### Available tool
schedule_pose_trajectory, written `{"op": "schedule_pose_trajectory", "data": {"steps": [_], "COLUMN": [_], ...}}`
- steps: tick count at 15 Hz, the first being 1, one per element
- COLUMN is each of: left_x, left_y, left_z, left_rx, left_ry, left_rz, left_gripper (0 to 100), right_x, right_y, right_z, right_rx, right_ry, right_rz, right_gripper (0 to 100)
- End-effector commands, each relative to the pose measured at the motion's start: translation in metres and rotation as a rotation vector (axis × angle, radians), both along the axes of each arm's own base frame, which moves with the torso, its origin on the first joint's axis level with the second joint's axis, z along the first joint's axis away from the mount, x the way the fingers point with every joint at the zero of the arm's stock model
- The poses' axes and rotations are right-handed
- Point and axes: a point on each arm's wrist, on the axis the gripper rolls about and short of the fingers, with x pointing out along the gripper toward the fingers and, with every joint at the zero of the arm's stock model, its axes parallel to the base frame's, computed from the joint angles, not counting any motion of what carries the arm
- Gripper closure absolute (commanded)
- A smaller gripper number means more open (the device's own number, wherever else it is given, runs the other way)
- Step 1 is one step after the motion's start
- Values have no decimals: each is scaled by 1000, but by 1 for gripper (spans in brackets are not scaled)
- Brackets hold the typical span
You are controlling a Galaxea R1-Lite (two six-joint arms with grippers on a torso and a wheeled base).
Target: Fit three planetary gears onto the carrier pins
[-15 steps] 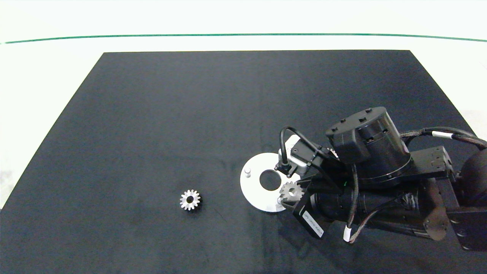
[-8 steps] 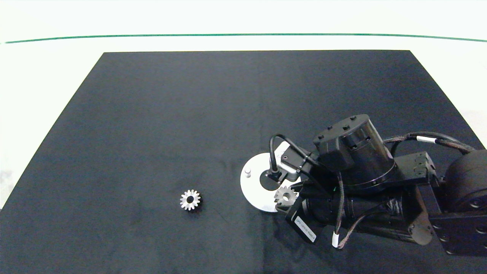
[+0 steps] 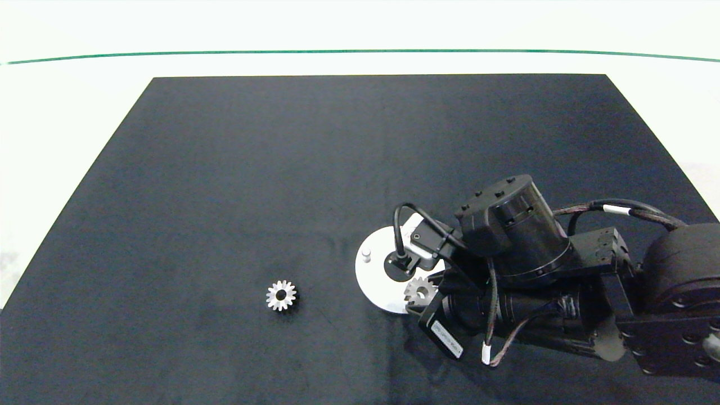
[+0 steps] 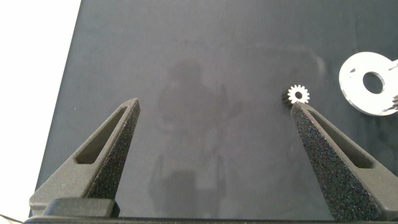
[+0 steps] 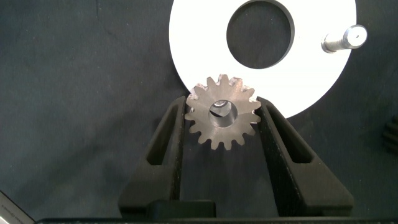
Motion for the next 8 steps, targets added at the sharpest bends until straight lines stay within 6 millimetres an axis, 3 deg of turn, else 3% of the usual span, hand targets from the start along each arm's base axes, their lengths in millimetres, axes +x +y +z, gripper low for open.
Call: {"op": "schedule_pose_trajectory", "data": {"steps": [1, 8], "left_x": [-1, -1], "left_y": [0, 0], "left_z": [2, 3], "left_rx": [-12, -15], "left_ry": [-5, -10], "left_rz": [3, -4], "left_gripper": [0, 0], "right_x": [1, 4], "right_y": [1, 5], "right_z": [-1, -1], "right_rx": [-3, 2], "right_ry": [0, -3], "right_rz": [0, 1], "right_gripper": [96, 96]}}
